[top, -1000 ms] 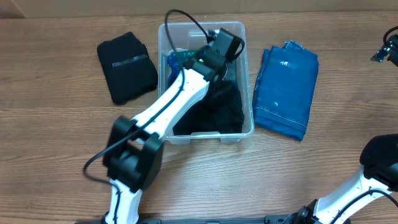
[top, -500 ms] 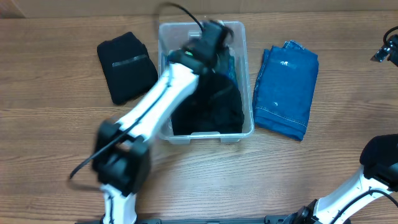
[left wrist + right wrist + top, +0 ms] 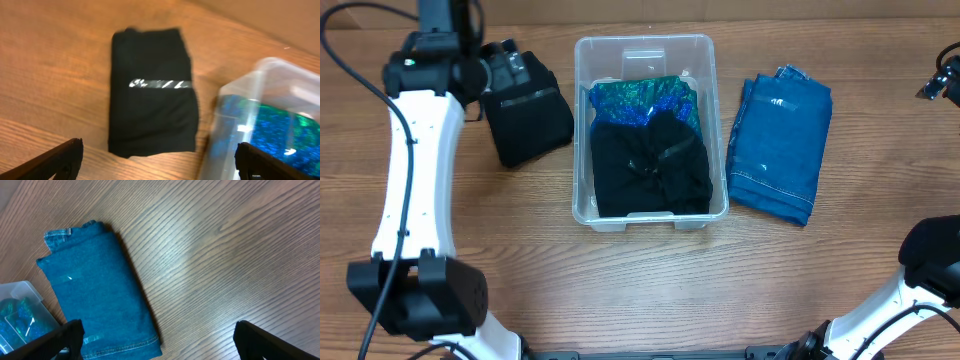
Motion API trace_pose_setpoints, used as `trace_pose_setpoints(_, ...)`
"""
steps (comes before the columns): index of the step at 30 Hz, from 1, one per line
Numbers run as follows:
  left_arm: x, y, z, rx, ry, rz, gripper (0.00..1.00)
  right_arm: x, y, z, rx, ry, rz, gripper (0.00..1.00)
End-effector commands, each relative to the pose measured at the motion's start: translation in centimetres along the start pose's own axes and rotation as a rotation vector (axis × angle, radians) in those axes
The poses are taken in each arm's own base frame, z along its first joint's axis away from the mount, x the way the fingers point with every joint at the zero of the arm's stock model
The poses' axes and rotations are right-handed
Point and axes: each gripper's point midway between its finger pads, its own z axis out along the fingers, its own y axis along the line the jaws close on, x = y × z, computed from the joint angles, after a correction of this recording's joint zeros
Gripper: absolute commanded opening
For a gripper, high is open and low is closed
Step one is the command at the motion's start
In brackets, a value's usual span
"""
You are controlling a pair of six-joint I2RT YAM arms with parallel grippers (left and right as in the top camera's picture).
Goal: Pack container
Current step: 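Move the left gripper to the remaining black folded garment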
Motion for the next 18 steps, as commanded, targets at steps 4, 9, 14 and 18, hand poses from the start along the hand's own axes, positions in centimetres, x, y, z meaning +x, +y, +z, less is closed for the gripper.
trace_pose_setpoints(4,5.0,4.7,10.5,-0.03,0.289,-0.06,1.0,-0.2,0.1,-0.7,-0.005,-0.024,-0.006,1.0)
trace_pose_setpoints(9,6.3,5.5,15.6,0.014,0.338,-0.063,1.0,-0.2,0.1,-0.7,-0.005,-0.024,-0.006,1.0)
trace_pose_setpoints(14,6.4,5.9,18.6,0.041,0.325,-0.062,1.0,-0.2,0.1,-0.7,-0.005,-0.024,-0.006,1.0)
trace_pose_setpoints(18,7.0,6.3,20.5,0.036,0.331,-0.066,1.0,-0.2,0.1,-0.7,-0.005,-0.024,-0.006,1.0)
